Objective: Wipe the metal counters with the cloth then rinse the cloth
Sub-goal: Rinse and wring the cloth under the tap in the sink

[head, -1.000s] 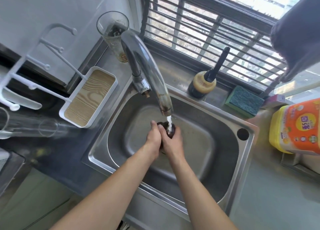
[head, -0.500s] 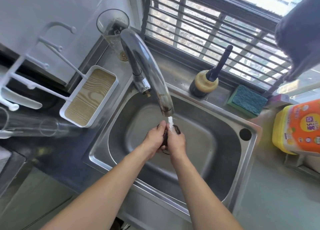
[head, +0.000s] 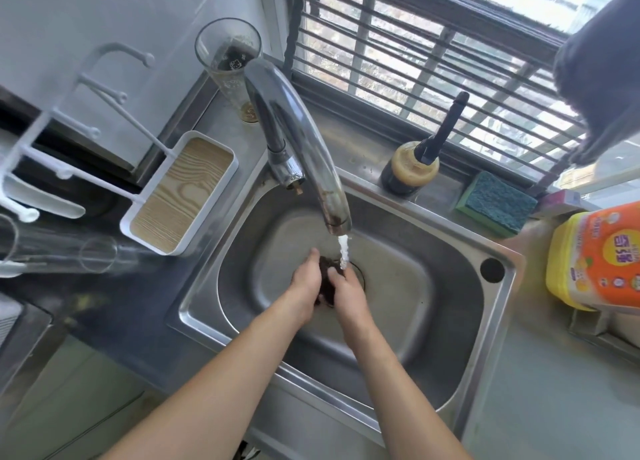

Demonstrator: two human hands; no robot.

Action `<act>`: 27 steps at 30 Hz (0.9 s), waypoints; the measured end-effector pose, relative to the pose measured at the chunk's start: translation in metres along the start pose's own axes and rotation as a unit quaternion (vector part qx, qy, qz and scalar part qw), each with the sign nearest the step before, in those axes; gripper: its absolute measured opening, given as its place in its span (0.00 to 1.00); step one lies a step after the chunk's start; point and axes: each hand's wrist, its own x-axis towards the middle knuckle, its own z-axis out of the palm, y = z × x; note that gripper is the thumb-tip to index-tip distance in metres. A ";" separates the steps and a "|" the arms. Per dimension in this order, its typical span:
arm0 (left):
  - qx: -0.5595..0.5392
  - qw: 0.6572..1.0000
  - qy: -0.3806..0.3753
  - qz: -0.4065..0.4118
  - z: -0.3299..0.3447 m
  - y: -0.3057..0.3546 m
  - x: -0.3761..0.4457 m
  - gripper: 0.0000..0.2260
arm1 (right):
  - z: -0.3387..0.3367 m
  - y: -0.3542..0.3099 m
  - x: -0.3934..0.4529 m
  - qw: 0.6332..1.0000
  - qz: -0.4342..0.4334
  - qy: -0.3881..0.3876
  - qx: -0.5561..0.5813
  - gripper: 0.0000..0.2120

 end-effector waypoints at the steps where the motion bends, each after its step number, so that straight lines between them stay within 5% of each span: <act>1: 0.019 1.000 0.001 0.014 0.002 0.002 0.000 0.20 | 0.003 0.000 -0.001 1.000 0.006 -0.012 0.009 0.21; 8: 0.066 0.996 -0.017 0.065 0.014 -0.008 -0.004 0.24 | 0.005 -0.016 0.013 0.966 -0.048 0.174 -0.184 0.17; 14: 0.072 0.991 -0.074 0.085 0.013 -0.011 -0.009 0.13 | -0.004 -0.033 0.020 0.962 -0.005 0.225 -0.157 0.20; 18: 0.161 0.976 -0.066 0.130 0.003 -0.011 -0.005 0.10 | -0.013 -0.034 0.025 0.960 0.069 0.269 -0.038 0.23; 22: 0.209 0.966 -0.114 0.098 -0.011 -0.012 -0.003 0.14 | -0.019 -0.037 0.029 0.958 0.087 0.240 0.129 0.17; 24: 0.168 0.976 -0.112 0.079 -0.012 -0.012 -0.004 0.14 | -0.017 -0.036 0.024 0.969 0.038 0.224 0.094 0.14; 27: 0.056 0.994 0.005 0.093 -0.009 -0.008 0.001 0.13 | -0.005 -0.025 0.006 0.979 -0.041 0.197 -0.020 0.14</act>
